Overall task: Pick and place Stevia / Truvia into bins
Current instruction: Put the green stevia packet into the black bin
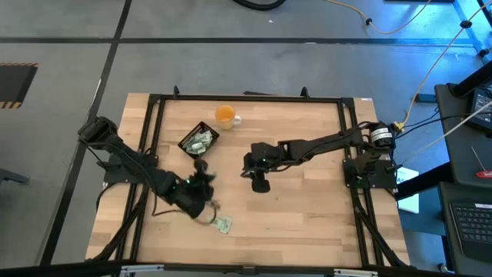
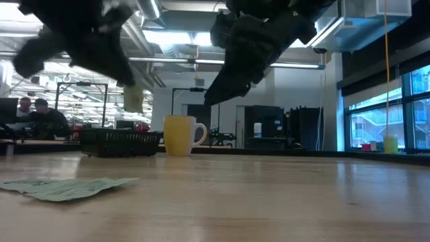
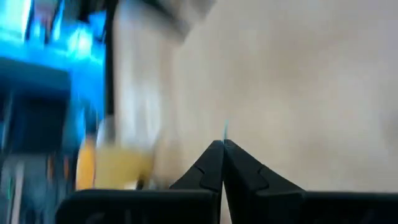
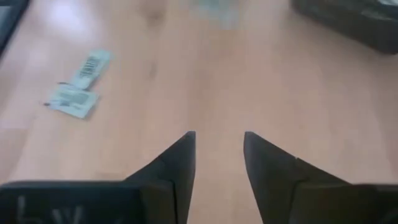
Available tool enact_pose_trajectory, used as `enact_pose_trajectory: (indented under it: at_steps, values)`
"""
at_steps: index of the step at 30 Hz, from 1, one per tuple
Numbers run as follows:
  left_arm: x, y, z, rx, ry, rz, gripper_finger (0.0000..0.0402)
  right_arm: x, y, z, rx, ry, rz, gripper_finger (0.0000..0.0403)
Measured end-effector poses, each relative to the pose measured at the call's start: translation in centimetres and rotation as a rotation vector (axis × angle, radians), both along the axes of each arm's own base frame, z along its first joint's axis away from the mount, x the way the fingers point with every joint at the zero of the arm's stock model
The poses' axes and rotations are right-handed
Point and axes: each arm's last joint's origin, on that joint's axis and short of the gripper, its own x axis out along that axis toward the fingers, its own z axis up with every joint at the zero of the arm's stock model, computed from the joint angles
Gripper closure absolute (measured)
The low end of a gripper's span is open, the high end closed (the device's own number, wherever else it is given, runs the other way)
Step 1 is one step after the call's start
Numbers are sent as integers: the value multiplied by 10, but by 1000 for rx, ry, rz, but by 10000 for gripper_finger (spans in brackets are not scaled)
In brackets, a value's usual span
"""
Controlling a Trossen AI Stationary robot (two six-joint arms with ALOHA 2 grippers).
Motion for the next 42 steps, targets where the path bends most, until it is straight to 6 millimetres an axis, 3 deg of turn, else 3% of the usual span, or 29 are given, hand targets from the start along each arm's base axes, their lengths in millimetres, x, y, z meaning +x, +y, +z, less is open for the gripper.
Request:
enact_pose_trajectory:
  at_steps: [7, 13, 20, 25, 32, 42]
  values:
    - [-17, 52, -2, 10, 40, 437, 398, -3, -3, -3, -43, 41, 10, 263]
    - [-17, 82, -2, 0, 40, 639, 398, -6, 4, -6, -65, 71, 47, 263]
    - [-12, 102, -6, -1, 75, 715, 398, -11, 15, -11, -90, 97, 94, 263]
    - [-8, 111, -10, -39, 95, 762, 398, -29, 13, -18, -101, 77, 62, 263]
    - [-1, 120, -17, -62, 148, 740, 398, -51, 11, -12, -99, -46, 10, 263]
    - [1, 131, -30, -120, 167, 714, 383, -57, 11, -14, -87, -64, 4, 263]
